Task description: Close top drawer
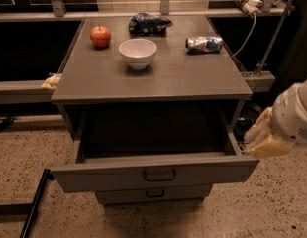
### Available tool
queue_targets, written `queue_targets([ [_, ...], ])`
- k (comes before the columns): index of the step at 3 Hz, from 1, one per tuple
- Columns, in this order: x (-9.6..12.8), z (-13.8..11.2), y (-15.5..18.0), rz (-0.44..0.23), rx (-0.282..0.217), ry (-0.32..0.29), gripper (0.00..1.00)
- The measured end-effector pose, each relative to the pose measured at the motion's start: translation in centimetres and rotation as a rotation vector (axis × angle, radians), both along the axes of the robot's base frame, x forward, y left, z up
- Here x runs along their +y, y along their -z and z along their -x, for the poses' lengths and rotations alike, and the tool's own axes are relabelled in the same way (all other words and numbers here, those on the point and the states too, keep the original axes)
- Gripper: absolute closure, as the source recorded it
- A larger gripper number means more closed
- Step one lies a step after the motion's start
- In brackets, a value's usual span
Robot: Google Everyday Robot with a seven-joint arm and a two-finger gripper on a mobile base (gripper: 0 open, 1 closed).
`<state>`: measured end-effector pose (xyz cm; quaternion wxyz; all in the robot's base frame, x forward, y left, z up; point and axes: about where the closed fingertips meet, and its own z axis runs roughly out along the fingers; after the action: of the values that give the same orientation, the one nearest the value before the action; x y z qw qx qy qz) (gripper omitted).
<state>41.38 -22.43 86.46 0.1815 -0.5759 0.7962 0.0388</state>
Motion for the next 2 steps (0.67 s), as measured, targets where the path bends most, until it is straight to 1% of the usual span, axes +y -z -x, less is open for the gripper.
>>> queue_targets([
  [1,0.03,0.20,0.44,-0.001,0.003,0.004,0.89],
  [2,0.03,0.19,0.41,-0.001,0.002,0.004,1.00],
])
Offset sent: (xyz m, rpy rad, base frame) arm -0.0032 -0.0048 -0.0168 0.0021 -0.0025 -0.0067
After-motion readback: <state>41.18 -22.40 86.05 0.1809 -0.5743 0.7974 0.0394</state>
